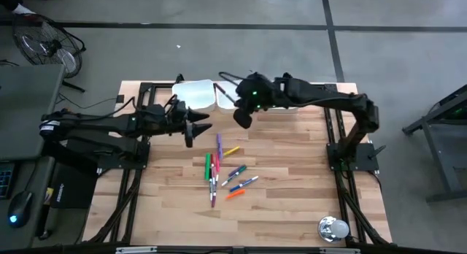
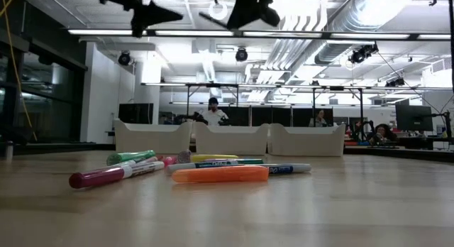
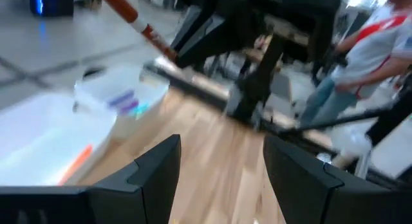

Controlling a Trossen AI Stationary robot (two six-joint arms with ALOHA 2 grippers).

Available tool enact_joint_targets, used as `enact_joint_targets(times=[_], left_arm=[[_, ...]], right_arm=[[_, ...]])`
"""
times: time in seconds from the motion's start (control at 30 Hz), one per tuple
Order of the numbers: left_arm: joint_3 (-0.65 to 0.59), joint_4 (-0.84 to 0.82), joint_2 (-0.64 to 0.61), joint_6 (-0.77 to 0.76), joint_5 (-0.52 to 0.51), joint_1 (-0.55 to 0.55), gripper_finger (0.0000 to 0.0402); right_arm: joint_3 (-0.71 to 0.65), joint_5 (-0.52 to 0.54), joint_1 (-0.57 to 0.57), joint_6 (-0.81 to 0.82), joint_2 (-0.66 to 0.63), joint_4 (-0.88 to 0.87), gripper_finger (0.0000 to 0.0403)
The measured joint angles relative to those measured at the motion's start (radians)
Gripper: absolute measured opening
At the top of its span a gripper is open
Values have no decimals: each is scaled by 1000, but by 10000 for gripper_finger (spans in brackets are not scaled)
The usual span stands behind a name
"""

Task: Pick & Place Markers
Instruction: Put the brown marker pen into the left white bin

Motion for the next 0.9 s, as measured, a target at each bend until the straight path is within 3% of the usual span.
enact_joint_targets(times=[0.3,0.53,0.9], left_arm=[[0,348,164,64,-80,0,220],[0,569,265,56,-79,0,220],[0,688,316,51,-77,0,220]], right_arm=[[2,-5,51,-53,-76,41,12],[2,-8,105,-78,-77,50,12],[2,-31,132,-110,-78,51,12]])
